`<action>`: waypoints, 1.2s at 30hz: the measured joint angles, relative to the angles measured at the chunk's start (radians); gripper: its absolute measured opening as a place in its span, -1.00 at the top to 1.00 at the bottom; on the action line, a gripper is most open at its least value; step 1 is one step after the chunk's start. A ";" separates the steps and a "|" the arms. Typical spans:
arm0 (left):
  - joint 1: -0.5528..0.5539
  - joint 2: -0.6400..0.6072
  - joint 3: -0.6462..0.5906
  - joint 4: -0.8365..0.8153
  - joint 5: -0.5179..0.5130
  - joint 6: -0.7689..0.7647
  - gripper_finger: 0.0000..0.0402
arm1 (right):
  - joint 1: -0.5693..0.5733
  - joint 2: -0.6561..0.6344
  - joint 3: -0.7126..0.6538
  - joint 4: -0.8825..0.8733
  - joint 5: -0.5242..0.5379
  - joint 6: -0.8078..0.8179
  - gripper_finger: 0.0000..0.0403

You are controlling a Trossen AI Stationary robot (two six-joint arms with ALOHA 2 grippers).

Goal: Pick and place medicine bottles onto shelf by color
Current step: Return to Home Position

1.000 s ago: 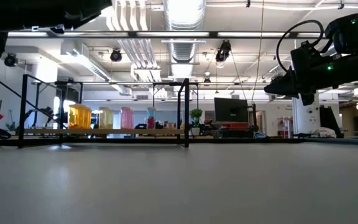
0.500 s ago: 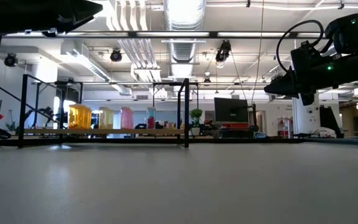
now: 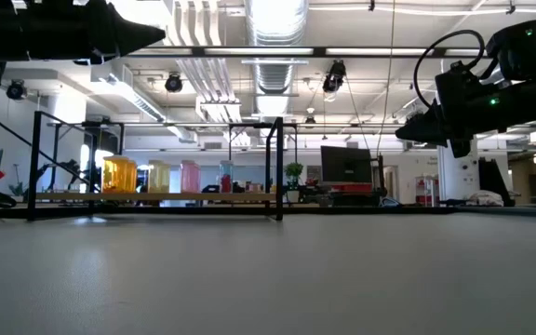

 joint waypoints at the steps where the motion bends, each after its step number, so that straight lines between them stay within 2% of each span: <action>1: 0.000 -0.013 0.000 -0.031 0.000 0.000 -0.70 | 0.000 0.000 0.000 0.000 0.000 0.000 0.95; 7: 0.000 -0.189 0.001 -0.296 0.009 -0.009 -0.70 | 0.000 0.000 0.000 0.000 0.000 0.000 0.95; 14: 0.000 -0.415 -0.001 -0.610 0.017 -0.223 -0.70 | 0.000 0.000 0.000 0.000 0.000 0.000 0.95; 21: 0.014 -0.572 -0.004 -0.862 0.018 -0.238 -0.70 | 0.000 0.000 0.000 0.000 0.000 0.000 0.95; 29: 0.015 -0.784 -0.006 -1.060 0.027 -0.238 -0.70 | 0.000 0.000 0.000 0.000 0.000 0.000 0.95; 36: 0.015 -0.943 -0.100 -1.069 0.032 -0.240 -0.70 | 0.000 0.000 0.000 0.000 0.000 0.000 0.95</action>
